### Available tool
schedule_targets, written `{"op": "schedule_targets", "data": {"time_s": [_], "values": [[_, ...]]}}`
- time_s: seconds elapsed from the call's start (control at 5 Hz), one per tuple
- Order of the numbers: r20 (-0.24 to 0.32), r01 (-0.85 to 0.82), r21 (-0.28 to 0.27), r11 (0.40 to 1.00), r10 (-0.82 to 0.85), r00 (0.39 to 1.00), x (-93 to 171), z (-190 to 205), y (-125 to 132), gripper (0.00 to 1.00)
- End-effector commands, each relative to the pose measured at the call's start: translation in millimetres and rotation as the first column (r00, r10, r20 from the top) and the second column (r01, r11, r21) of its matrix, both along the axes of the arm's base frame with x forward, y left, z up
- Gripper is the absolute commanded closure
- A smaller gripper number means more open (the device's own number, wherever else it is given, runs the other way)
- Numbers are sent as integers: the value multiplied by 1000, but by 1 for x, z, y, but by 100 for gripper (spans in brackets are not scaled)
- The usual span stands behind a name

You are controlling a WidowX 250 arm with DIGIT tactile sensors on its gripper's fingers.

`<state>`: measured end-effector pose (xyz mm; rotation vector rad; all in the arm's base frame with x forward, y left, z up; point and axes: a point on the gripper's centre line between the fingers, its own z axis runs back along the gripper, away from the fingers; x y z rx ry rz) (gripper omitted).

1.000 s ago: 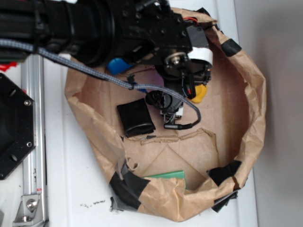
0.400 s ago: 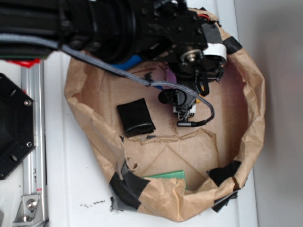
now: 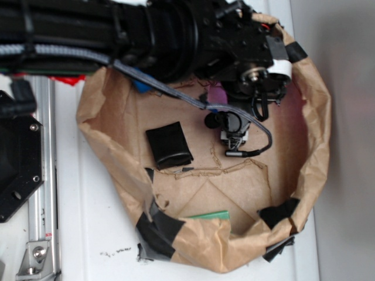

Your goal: Grab the yellow duck.

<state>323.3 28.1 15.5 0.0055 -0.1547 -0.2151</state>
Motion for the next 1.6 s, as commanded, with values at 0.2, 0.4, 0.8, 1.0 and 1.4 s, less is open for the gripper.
{"op": "schedule_targets", "data": {"time_s": [0.2, 0.4, 0.8, 1.0, 1.4], "values": [[-19, 4, 2, 1000, -4, 1000, -8, -11, -2, 100], [-14, 2, -3, 1000, -2, 1000, -9, -9, -1, 100], [-16, -3, -40, 999, 2, 1000, -12, -5, 0, 100], [2, -5, -63, 998, 5, 1000, -17, 6, -1, 100], [129, 24, -130, 991, -7, 992, -43, 64, -24, 100]]}}
